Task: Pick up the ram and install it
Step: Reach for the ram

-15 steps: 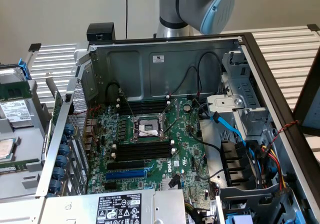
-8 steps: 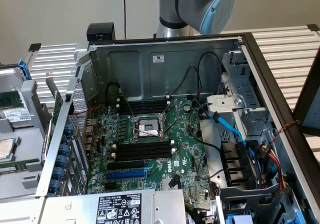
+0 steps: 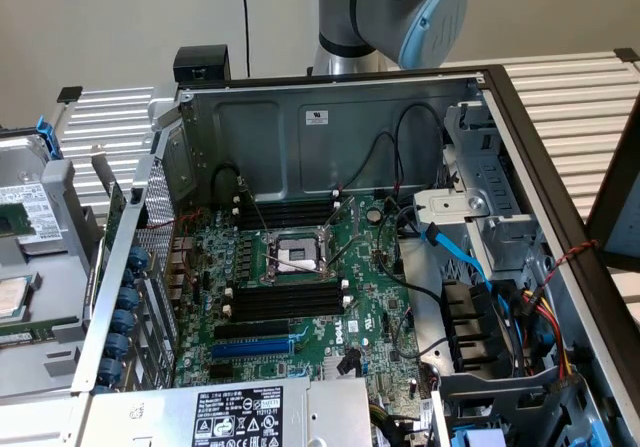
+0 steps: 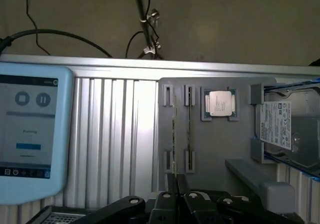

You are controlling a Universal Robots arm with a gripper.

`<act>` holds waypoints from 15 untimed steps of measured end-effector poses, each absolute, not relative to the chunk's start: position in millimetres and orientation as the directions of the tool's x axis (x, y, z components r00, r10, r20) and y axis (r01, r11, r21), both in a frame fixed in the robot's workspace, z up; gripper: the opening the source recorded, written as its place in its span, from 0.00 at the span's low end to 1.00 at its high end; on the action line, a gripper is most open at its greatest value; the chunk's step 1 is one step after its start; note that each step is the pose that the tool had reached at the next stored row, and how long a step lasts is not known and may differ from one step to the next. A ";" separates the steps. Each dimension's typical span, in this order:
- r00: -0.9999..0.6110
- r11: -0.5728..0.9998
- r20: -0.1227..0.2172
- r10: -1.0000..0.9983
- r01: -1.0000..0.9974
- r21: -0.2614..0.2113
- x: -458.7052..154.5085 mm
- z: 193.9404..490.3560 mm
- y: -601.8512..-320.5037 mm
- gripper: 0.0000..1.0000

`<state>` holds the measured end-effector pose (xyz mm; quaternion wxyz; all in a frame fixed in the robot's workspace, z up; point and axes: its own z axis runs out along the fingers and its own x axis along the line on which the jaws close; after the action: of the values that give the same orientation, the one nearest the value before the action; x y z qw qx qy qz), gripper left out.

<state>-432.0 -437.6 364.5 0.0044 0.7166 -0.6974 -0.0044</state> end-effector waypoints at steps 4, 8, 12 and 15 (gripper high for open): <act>0.026 -0.026 0.000 -1.000 -1.000 0.012 -438.9 357.1 -439.7 0.12; 0.025 -0.025 0.000 -1.000 -1.000 0.012 -444.0 349.6 -441.6 0.12; 0.022 -0.022 0.000 -1.000 -1.000 0.012 -447.4 342.5 -443.9 0.12; 0.021 -0.021 0.000 -1.000 -1.000 0.012 -449.1 337.1 -446.2 0.12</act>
<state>-449.1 -446.2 337.1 0.0044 0.7144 -0.6997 -0.0044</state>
